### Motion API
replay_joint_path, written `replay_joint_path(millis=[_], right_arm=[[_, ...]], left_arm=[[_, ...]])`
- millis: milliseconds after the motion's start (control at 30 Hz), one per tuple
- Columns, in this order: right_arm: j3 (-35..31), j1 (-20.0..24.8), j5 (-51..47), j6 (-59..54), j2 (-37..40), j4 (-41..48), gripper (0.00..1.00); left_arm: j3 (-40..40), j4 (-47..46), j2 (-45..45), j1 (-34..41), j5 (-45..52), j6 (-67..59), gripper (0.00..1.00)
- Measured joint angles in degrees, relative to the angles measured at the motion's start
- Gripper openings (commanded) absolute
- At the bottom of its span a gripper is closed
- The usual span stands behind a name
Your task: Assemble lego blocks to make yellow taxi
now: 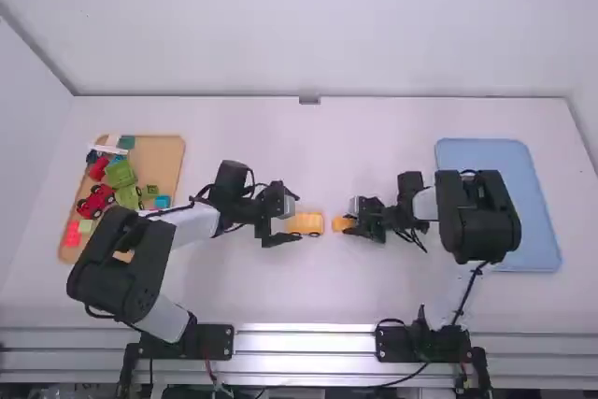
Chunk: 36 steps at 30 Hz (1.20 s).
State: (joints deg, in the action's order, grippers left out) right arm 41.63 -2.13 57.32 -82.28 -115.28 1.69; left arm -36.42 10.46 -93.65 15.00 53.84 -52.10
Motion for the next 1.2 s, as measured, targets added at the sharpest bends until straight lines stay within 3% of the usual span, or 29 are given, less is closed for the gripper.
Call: replay_joint_path(millis=[133, 367, 700, 833, 1067, 1200], right_arm=[[0.5, 1.0, 0.5, 2.0, 0.0, 1.1, 0.19], [5.6, 1.7, 2.2, 2.3, 2.1, 14.5, 0.19], [6.9, -6.0, -2.3, 5.6, 16.0, 17.8, 0.19], [5.7, -9.6, -5.6, 9.5, 21.1, 13.0, 0.18], [-3.5, -12.5, -5.8, 18.9, 23.4, -6.2, 0.18], [-7.1, -14.3, -5.7, 24.7, 22.7, -15.4, 0.16]], left_arm=[[0.1, 1.6, 0.0, 0.0, -1.2, 0.0, 0.99], [0.7, 12.4, -6.7, 0.0, -2.1, 1.4, 0.99], [0.5, 15.5, -17.0, 1.0, -3.0, 2.1, 0.99], [-1.1, 16.2, -18.7, 1.2, -3.2, 1.6, 0.98], [-1.4, 18.4, -20.0, 1.2, -3.1, 0.0, 0.88], [-1.3, 18.6, -20.6, 1.2, -2.9, -0.4, 0.69]])
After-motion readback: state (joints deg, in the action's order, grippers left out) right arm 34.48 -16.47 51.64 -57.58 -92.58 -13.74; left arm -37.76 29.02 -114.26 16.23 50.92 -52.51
